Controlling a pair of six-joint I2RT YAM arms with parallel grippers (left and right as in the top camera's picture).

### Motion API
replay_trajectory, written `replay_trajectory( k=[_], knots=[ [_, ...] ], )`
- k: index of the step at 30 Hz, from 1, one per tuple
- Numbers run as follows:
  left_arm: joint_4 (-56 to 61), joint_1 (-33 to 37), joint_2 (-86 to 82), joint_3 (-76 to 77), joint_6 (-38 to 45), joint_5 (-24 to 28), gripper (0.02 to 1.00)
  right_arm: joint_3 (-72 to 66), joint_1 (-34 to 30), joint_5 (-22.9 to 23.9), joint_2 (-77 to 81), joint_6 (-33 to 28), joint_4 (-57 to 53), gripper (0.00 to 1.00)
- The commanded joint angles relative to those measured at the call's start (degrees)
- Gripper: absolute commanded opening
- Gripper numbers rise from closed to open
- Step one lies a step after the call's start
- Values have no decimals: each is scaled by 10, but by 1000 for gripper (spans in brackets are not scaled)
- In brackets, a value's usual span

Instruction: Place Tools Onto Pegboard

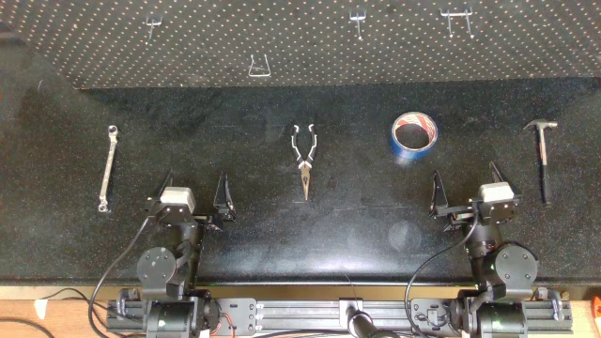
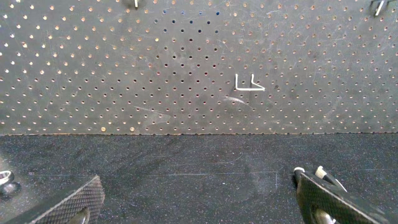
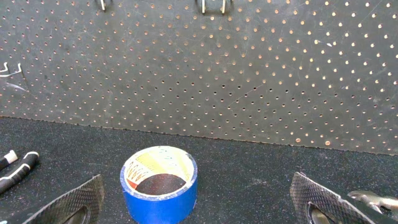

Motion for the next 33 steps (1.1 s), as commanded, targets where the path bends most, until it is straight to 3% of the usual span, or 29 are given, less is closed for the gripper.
replay_trajectory(
  k=[1,33],
  knots=[
    [-5,2,-5,0,-7,0,996,-3,3,-1,-4,-6,-2,976],
    [-5,2,-5,0,-7,-2,996,-3,3,-1,-4,-6,-2,976]
  ],
)
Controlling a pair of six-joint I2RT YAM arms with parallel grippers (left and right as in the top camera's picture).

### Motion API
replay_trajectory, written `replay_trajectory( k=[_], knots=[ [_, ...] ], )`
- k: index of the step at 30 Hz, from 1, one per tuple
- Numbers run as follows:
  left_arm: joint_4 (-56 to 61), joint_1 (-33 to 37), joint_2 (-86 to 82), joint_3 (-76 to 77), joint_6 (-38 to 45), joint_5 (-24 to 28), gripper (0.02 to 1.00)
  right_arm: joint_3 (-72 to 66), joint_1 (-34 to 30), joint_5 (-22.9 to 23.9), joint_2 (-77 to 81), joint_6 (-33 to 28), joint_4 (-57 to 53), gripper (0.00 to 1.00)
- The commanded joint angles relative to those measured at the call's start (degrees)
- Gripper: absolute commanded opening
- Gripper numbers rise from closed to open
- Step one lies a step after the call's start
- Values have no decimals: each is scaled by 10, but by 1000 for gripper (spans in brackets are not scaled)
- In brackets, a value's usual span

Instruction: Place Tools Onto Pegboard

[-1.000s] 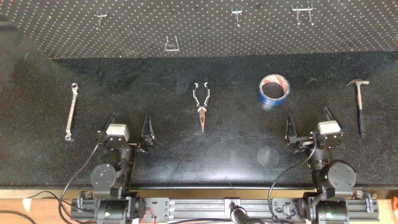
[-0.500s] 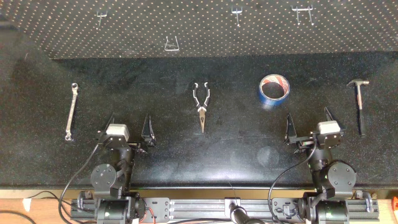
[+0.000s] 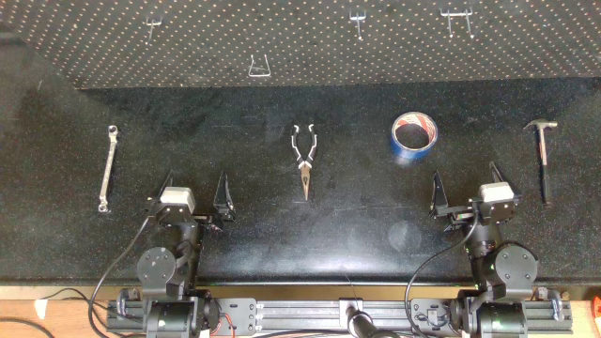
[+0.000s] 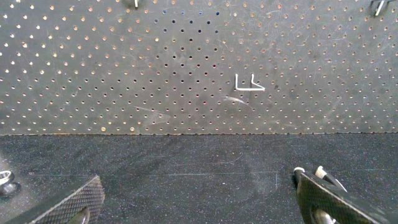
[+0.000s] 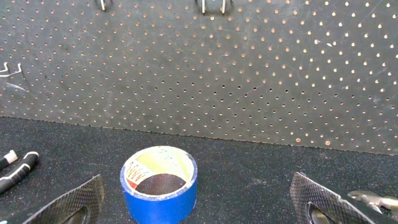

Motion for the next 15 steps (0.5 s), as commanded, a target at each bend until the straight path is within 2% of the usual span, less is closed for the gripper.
replay_trajectory(
  k=[1,7,9,10,12,14,15],
  knots=[
    [-5,2,-5,0,-7,-2,993,-3,3,-1,-4,-6,-2,976],
    [-5,2,-5,0,-2,-2,996,-3,3,-1,-4,-6,-2,976],
    [-10,2,2,12,43,-3,993,-3,3,-1,-4,-6,-2,976],
    [-24,5,16,31,70,-3,993,-3,3,-1,-4,-6,-2,976],
    [-83,12,79,100,73,-16,993,-3,3,-1,-4,-6,-2,976],
    [-135,27,152,167,76,-43,993,-3,3,-1,-4,-6,-2,976],
    [-167,41,202,211,104,-57,993,-3,3,-1,-4,-6,-2,976]
  ],
)
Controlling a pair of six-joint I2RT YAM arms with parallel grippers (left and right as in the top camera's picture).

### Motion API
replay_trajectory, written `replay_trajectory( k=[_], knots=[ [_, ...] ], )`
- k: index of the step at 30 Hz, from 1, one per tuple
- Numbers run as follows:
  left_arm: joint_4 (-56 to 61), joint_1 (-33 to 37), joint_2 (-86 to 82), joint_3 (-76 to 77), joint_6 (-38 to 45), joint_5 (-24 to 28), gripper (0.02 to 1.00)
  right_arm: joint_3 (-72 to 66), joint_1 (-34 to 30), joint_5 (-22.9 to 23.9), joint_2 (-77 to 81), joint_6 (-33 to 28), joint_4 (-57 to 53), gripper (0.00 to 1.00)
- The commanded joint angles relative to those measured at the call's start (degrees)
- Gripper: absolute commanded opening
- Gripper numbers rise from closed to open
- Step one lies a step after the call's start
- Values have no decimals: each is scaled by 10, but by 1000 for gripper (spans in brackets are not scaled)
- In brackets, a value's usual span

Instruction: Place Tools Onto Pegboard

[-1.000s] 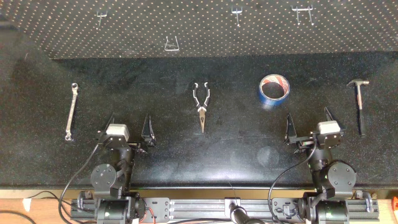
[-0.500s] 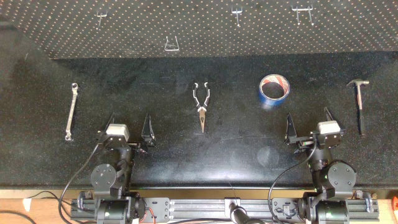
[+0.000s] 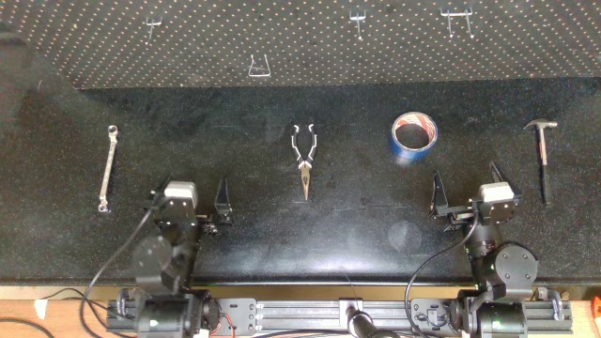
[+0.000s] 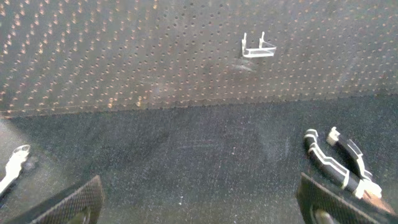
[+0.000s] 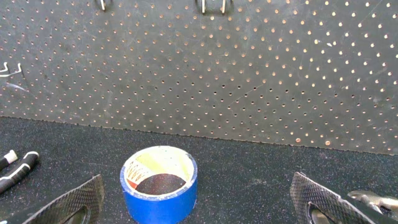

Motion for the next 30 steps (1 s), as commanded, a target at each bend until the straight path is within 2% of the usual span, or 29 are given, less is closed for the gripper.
replay_trajectory(
  k=[1,5,7,10,13,18,23,30],
  knots=[
    [-107,48,180,185,85,-68,993,-2,3,-1,-4,-6,-2,976],
    [-255,131,362,357,115,-193,993,-2,3,-1,-4,-6,-2,976],
    [-320,170,439,426,122,-210,993,-2,3,-1,-4,-6,-2,976],
    [-389,219,533,487,160,-190,993,-2,3,-1,-4,-6,-2,976],
    [-398,277,635,518,165,-188,993,-2,3,-1,-4,-6,-2,976],
    [-405,344,757,551,246,-137,996,-2,3,-1,-4,-6,-2,976],
    [-404,373,858,597,281,-96,993,-2,3,-1,-4,-6,-2,976],
    [-402,373,949,645,333,-40,996,-2,3,-1,-4,-6,-2,976]
  ],
)
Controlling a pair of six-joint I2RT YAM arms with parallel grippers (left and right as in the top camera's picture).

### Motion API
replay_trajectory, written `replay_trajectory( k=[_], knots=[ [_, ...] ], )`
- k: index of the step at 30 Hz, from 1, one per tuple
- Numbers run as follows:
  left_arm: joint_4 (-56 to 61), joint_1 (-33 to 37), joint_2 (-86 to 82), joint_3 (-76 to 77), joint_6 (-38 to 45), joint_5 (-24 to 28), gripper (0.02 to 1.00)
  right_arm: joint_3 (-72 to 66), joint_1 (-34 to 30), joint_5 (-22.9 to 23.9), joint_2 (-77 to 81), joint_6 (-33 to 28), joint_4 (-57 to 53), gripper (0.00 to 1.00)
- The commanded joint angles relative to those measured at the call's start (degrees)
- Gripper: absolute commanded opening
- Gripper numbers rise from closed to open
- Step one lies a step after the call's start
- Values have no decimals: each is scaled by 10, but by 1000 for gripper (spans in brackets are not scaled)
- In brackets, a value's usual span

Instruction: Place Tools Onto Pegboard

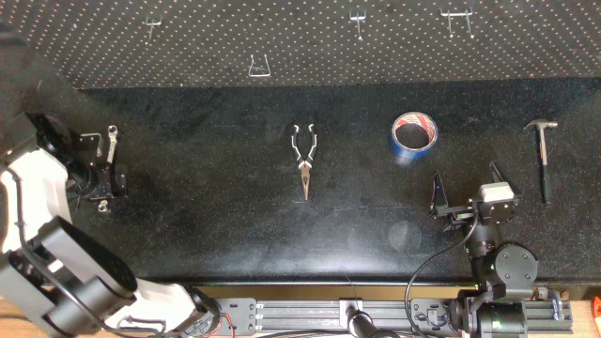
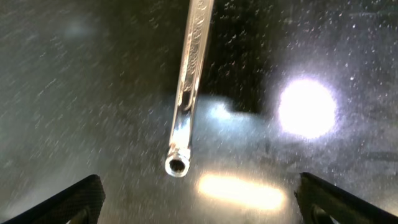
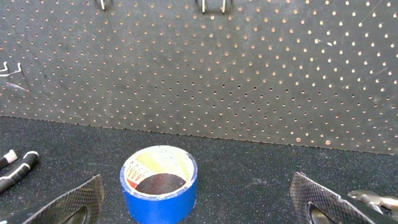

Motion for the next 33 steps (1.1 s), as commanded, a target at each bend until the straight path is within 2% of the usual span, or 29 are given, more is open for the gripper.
replay_trajectory(
  k=[1,6,16,33],
  knots=[
    [4,3,56,38,57,68,993,-2,3,-1,-4,-6,-2,976],
    [26,12,85,39,92,99,993,-2,3,-1,-4,-6,-2,976],
    [43,52,110,39,113,99,993,-2,3,-1,-4,-6,-2,976],
    [54,51,142,38,135,97,993,-2,3,-1,-4,-6,-2,976]
  ],
)
